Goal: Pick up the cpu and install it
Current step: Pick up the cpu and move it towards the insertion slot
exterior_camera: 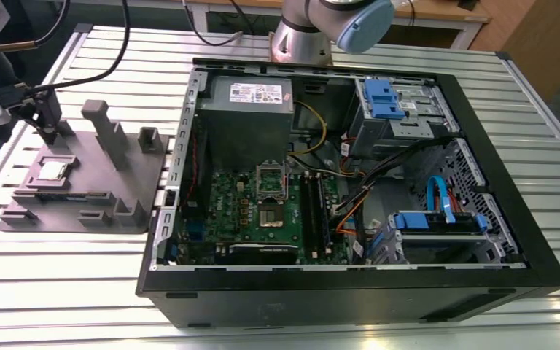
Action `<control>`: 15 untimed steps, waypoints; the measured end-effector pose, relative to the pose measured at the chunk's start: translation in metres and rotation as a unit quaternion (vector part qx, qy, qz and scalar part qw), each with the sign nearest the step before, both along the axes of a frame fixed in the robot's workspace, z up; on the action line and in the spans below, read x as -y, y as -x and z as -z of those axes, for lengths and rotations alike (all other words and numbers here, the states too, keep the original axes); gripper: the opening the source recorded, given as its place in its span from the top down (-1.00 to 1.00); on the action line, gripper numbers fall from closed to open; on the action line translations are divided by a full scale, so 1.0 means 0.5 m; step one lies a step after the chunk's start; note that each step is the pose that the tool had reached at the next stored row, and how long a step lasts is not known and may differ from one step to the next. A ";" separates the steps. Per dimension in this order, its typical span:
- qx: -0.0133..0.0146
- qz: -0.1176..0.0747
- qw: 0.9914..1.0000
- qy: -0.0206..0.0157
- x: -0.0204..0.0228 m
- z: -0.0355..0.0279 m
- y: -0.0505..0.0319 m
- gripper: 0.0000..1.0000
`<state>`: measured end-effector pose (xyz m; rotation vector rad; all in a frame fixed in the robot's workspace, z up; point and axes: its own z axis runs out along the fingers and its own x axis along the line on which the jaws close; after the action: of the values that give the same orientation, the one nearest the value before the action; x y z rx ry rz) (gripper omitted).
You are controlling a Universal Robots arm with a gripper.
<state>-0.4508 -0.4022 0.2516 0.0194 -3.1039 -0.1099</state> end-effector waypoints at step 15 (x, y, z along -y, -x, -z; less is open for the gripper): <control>0.000 -0.016 1.000 0.000 0.0013 0.010 0.000 -0.35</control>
<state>-0.4507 -0.4028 0.2467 0.0680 -3.1022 -0.1090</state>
